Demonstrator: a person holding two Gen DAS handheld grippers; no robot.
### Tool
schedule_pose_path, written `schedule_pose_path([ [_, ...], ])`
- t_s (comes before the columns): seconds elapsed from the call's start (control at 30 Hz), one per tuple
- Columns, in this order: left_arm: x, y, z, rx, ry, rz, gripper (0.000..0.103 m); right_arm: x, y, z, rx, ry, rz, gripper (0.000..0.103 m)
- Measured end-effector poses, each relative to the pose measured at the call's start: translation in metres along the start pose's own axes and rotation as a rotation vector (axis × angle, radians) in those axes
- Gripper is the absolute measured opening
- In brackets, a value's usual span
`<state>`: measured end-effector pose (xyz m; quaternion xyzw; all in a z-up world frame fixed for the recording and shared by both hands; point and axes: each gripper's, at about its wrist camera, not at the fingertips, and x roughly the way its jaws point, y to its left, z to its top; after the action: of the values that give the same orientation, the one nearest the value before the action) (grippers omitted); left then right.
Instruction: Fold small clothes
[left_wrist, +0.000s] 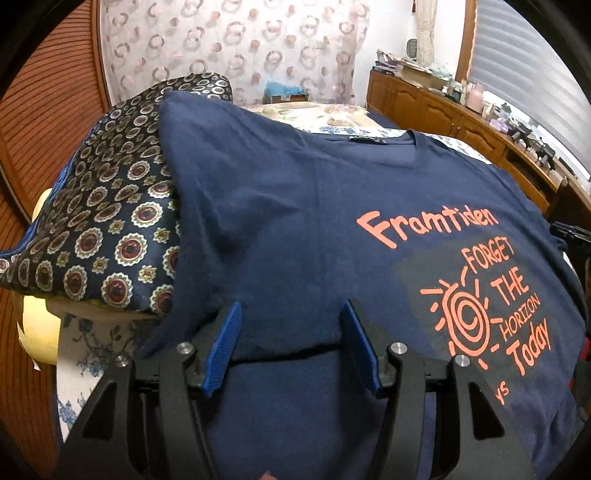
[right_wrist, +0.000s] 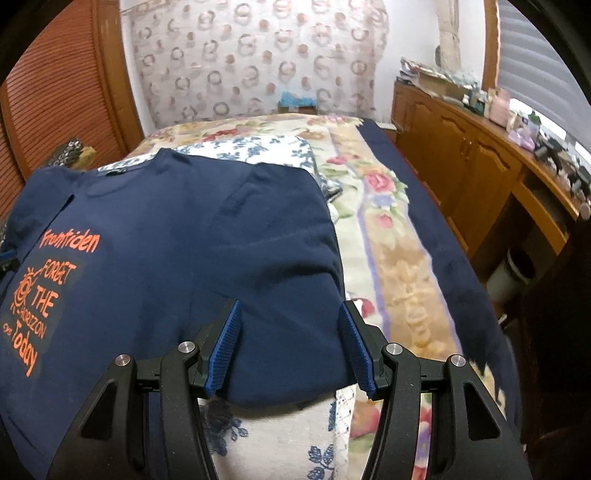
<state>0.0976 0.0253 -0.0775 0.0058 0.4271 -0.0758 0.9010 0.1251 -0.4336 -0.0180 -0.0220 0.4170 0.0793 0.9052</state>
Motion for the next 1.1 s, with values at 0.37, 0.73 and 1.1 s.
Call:
schedule_pose_path([
  [0.37, 0.009, -0.017, 0.005, 0.063, 0.031, -0.007, 0.087, 0.002, -0.004, -0.007, 0.002, 0.032, 0.021, 0.056],
  [0.73, 0.014, -0.019, 0.009, 0.069, 0.031, -0.004, 0.09, 0.001, -0.011, -0.011, 0.031, 0.032, 0.1, 0.048],
  [1.1, 0.014, -0.019, 0.01, 0.069, 0.031, -0.003, 0.09, -0.01, 0.0, -0.009, -0.081, -0.008, -0.026, 0.003],
])
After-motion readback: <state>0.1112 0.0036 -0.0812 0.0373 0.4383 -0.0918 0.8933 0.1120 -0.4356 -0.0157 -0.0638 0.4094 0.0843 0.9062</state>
